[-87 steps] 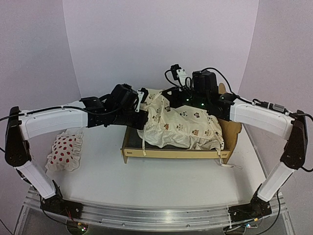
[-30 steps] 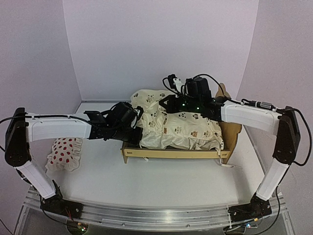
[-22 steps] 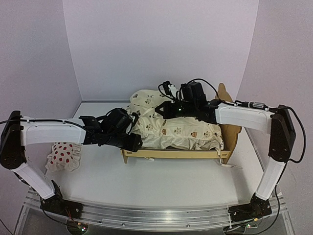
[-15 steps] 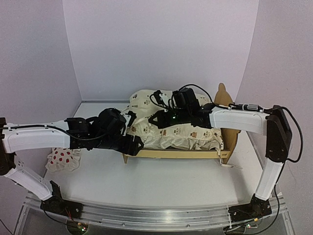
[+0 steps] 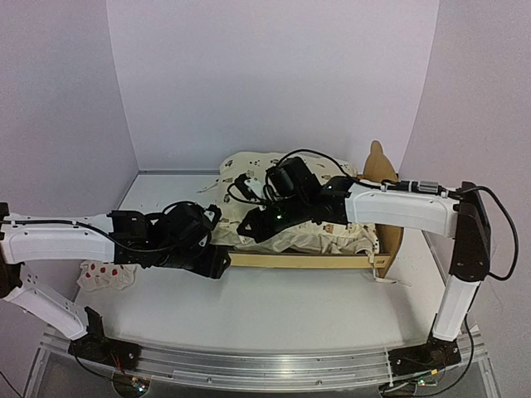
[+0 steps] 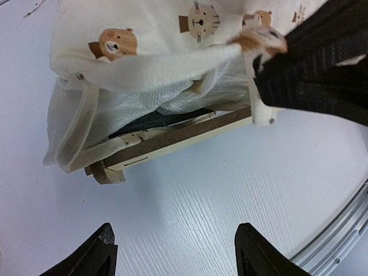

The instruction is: Set up the pet bed

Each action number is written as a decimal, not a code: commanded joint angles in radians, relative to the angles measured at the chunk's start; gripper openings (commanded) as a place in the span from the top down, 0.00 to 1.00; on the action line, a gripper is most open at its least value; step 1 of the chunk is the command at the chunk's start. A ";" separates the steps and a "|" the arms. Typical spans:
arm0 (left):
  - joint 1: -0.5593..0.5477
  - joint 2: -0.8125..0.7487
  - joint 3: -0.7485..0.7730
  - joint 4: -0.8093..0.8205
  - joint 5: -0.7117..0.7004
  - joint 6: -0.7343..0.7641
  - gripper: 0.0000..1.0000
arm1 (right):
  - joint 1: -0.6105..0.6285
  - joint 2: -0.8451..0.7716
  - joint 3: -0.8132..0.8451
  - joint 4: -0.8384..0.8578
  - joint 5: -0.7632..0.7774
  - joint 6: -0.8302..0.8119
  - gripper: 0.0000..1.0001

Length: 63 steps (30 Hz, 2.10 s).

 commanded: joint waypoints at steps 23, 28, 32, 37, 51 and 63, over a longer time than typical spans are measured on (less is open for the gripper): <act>-0.002 -0.233 0.041 -0.249 -0.263 -0.153 0.37 | 0.099 0.128 0.204 -0.152 -0.276 0.250 0.49; -0.002 -0.251 0.031 -0.243 -0.247 -0.142 0.36 | 0.099 0.024 0.117 -0.177 -0.138 0.183 0.29; -0.002 -0.215 0.023 -0.204 -0.219 -0.116 0.30 | 0.100 -0.092 -0.015 -0.185 -0.010 0.150 0.24; -0.002 -0.139 0.012 -0.128 -0.195 -0.073 0.30 | 0.119 -0.227 -0.255 -0.101 0.163 0.127 0.30; 0.085 0.053 -0.012 0.038 -0.142 0.015 0.22 | 0.171 -0.263 -0.822 0.703 0.370 -0.028 0.43; 0.130 0.094 -0.039 0.146 -0.085 0.024 0.48 | 0.171 -0.224 -0.867 0.788 0.447 -0.019 0.46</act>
